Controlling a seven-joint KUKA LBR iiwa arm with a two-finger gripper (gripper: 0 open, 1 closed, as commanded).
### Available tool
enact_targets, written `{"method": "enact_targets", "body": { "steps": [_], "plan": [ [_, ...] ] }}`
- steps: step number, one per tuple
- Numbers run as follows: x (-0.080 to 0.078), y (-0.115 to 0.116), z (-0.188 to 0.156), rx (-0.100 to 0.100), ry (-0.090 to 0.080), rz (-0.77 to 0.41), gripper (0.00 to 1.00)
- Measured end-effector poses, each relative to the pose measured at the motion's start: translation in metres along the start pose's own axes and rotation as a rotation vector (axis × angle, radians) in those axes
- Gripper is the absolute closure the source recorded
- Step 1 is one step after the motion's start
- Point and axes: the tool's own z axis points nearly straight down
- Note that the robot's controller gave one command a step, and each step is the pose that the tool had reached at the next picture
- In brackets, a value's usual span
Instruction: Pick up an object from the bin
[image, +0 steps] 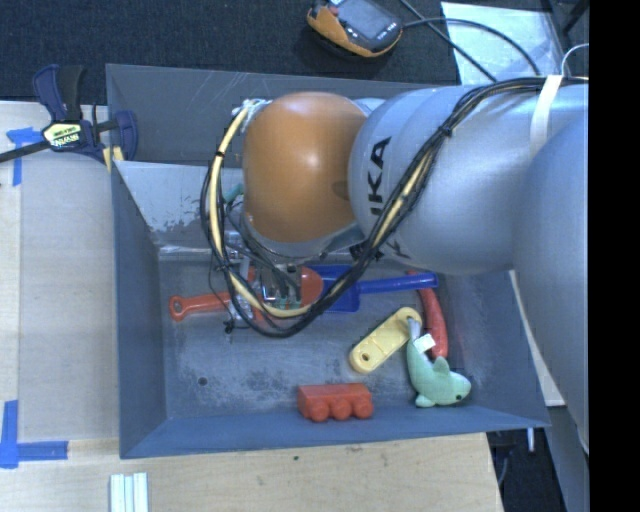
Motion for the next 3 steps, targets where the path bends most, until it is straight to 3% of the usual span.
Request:
{"method": "enact_targets", "body": {
  "steps": [1, 2, 3],
  "plan": [
    [-0.002, -0.001, -0.005, -0.002, -0.008, 0.004, 0.0],
    [-0.067, -0.006, 0.123, -0.002, -0.009, -0.161, 0.0],
    [-0.076, -0.012, 0.127, -0.004, -0.014, -0.118, 0.0]
  ]
}}
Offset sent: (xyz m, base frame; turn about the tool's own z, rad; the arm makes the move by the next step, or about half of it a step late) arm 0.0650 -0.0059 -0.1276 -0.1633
